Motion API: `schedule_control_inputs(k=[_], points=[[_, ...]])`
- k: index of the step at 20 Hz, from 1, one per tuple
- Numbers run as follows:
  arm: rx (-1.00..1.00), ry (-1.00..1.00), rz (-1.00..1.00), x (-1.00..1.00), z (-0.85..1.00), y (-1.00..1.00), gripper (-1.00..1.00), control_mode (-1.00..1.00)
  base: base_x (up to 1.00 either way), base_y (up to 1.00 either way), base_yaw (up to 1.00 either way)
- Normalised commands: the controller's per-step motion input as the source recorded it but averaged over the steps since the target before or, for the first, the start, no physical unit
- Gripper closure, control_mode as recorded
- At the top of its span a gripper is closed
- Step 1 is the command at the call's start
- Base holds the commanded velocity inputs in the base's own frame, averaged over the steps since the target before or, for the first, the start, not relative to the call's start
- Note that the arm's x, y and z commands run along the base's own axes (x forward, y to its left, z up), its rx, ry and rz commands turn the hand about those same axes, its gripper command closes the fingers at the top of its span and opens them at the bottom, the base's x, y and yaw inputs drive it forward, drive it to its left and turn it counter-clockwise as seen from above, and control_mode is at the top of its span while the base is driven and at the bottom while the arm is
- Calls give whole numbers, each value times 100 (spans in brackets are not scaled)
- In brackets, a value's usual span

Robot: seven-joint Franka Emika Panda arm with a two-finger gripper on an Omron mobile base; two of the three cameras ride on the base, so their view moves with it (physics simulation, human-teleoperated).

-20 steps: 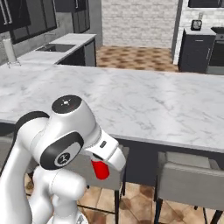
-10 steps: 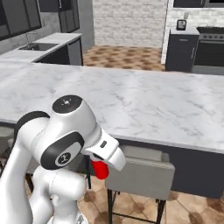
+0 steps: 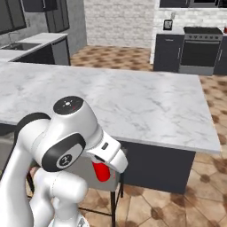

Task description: Four empty soda cans are scattered around the kitchen. Gather all the cans and cluster them next to the stove for recycling.

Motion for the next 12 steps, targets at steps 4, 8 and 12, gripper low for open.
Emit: schedule_control_inputs(k=[4, 8, 12], points=[[0, 0, 0, 0, 0, 0, 100, 100, 0, -100, 0], [0, 0, 0, 0, 0, 0, 100, 100, 0, -100, 0], [0, 0, 0, 0, 0, 0, 100, 100, 1, -100, 0]])
